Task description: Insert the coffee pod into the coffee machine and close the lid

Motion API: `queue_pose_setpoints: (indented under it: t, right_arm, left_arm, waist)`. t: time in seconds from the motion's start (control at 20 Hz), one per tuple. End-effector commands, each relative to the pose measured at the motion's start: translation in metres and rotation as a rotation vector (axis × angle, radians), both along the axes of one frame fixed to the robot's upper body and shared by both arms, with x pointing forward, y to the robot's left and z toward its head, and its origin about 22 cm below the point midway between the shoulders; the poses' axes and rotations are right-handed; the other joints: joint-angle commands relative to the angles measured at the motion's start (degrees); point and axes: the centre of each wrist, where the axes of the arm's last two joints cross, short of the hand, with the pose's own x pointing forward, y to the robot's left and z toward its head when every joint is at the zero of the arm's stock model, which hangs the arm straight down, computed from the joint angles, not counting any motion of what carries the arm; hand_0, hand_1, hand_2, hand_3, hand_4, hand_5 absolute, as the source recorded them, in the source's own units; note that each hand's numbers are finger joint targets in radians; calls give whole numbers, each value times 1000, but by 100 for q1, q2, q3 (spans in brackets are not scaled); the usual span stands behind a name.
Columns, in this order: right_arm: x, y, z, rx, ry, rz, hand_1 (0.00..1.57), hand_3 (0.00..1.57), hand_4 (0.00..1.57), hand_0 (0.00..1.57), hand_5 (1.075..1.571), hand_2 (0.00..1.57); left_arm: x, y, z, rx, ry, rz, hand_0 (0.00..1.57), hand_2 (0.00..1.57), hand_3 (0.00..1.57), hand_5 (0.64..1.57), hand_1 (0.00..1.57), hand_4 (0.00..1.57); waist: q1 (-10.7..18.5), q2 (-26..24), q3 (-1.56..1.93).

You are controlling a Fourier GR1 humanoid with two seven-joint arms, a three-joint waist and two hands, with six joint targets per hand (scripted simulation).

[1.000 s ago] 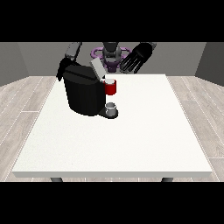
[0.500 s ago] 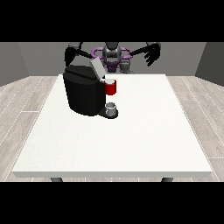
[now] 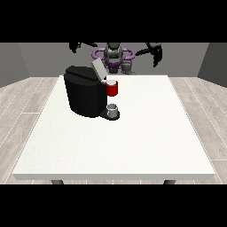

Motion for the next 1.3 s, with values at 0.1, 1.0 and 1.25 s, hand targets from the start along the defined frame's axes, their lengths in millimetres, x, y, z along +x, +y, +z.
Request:
queue_pose_setpoints:
  t: [0.1,1.0,1.25]
  right_arm:
    - [20,-32,14,15,48,-100,0,0,0,0,1571,0]
    - [59,-28,28,167,36,-30,0,0,0,0,1571,0]
    - [83,28,58,157,5,37,0,0,0,0,1571,0]
  left_arm:
    - [-24,-7,-17,-92,61,-41,0,0,0,1571,0,368]
    - [-28,-3,56,-66,-178,30,0,0,0,1571,0,282]
    - [-33,7,63,-77,-196,31,0,0,0,1571,0,349]
  waist:
    - [547,-96,2]
    - [545,1226,1]
    - [467,1456,-1]
